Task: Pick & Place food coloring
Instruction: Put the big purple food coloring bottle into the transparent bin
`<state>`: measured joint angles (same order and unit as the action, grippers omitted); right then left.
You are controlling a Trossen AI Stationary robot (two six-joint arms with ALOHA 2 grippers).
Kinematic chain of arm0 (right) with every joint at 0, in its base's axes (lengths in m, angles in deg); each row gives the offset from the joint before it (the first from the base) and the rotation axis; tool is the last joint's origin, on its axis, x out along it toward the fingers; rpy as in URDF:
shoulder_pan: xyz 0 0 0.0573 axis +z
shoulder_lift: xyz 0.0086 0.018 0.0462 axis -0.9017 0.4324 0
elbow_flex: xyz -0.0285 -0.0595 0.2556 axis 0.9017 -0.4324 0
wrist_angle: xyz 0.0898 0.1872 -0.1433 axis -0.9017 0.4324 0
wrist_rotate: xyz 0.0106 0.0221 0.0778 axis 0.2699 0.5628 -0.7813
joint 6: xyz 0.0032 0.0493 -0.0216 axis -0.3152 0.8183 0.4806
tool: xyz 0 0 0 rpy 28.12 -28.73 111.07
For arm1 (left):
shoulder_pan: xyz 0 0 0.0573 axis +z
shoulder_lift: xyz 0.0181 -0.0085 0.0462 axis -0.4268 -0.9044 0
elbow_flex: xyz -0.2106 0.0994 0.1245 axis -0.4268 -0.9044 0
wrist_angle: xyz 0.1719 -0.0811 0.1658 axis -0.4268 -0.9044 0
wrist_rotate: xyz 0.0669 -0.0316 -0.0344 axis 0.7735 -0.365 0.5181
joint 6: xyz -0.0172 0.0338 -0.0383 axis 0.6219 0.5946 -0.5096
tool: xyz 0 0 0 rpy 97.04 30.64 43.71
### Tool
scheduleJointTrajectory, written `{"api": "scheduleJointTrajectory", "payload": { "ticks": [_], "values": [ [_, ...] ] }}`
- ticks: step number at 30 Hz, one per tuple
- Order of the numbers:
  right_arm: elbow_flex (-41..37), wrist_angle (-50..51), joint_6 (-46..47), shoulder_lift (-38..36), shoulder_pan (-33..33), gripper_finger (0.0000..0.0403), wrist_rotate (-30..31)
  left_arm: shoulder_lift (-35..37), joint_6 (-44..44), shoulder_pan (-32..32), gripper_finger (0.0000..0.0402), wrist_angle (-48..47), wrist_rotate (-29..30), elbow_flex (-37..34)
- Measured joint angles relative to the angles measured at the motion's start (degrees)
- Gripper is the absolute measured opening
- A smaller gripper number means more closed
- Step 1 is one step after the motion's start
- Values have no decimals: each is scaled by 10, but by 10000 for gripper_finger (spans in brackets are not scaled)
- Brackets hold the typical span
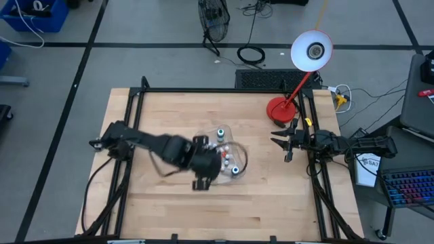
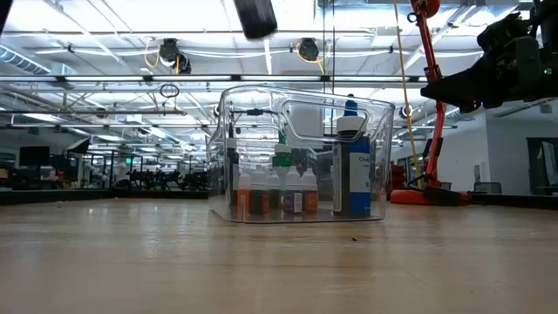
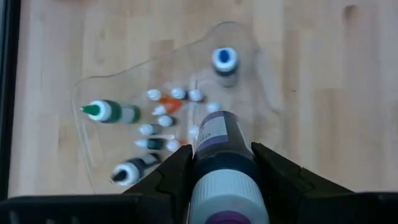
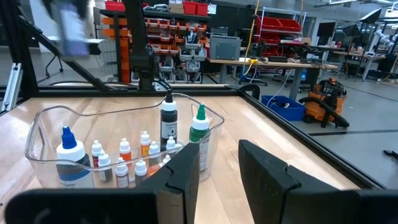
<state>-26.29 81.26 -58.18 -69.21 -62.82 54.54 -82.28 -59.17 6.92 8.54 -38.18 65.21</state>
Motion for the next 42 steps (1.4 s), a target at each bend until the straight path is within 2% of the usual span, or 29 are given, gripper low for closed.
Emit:
{"api": "scheduleJointTrajectory", "payload": {
  "ticks": [8, 13, 16, 20, 28, 42],
  "values": [
    [0, 0, 0, 0, 0, 100, 0, -1, 104, 88, 145, 118, -71, -96],
    [0, 0, 0, 0, 0, 100, 0, -1, 122, 117, 145, 176, -108, -172],
    [0, 0, 0, 0, 0, 100, 0, -2, 128, 130, 145, 206, -114, -205],
    [0, 0, 0, 0, 0, 100, 0, -2, 135, 145, 144, 268, -152, -241],
    [0, 0, 0, 0, 0, 100, 0, -2, 138, 163, 144, 298, -158, -283],
    [0, 0, 0, 0, 0, 100, 0, -39, 133, 168, 144, 303, -184, -292]
  ]
}}
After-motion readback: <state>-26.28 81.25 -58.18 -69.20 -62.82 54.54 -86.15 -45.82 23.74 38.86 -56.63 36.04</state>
